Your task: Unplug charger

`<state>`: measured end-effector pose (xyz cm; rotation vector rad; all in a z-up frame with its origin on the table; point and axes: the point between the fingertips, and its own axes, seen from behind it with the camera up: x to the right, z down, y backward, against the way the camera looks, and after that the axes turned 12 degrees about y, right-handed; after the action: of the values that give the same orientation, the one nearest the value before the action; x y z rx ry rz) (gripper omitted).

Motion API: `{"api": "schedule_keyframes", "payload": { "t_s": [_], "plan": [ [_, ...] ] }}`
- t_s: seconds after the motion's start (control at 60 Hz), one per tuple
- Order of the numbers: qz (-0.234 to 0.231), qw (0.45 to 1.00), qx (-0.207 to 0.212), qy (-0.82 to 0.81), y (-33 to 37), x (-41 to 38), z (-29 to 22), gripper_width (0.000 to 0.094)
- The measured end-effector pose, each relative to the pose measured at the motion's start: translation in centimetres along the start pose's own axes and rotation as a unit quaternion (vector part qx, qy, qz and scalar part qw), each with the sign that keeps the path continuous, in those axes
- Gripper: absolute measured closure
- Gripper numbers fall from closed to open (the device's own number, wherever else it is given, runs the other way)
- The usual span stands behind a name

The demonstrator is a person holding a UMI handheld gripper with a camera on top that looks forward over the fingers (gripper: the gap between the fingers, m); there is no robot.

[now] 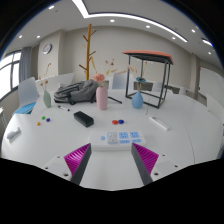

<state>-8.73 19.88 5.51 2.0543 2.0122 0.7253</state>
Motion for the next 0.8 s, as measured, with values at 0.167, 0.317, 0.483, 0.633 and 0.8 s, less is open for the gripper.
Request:
{"api": "schedule_keyframes", "payload": {
  "t_s": [0.167, 0.317, 0.483, 0.633, 0.8],
  "plan": [
    [-0.011, 1.000, 0.010, 0.000, -6.1, 0.8, -0.6, 0.0092],
    [-0.023, 1.000, 0.009, -0.004, -9.4, 0.7, -0.5, 0.0130],
    [-0.035, 0.999, 0.004, -0.003, -11.3, 0.0, 0.2, 0.0153],
    [-0.033, 0.999, 0.018, 0.007, -12.3, -0.1, -0.3, 0.0282],
    [-0.014, 1.000, 0.014, -0.002, -13.3, 0.5, -0.7, 0.0872]
  ]
}}
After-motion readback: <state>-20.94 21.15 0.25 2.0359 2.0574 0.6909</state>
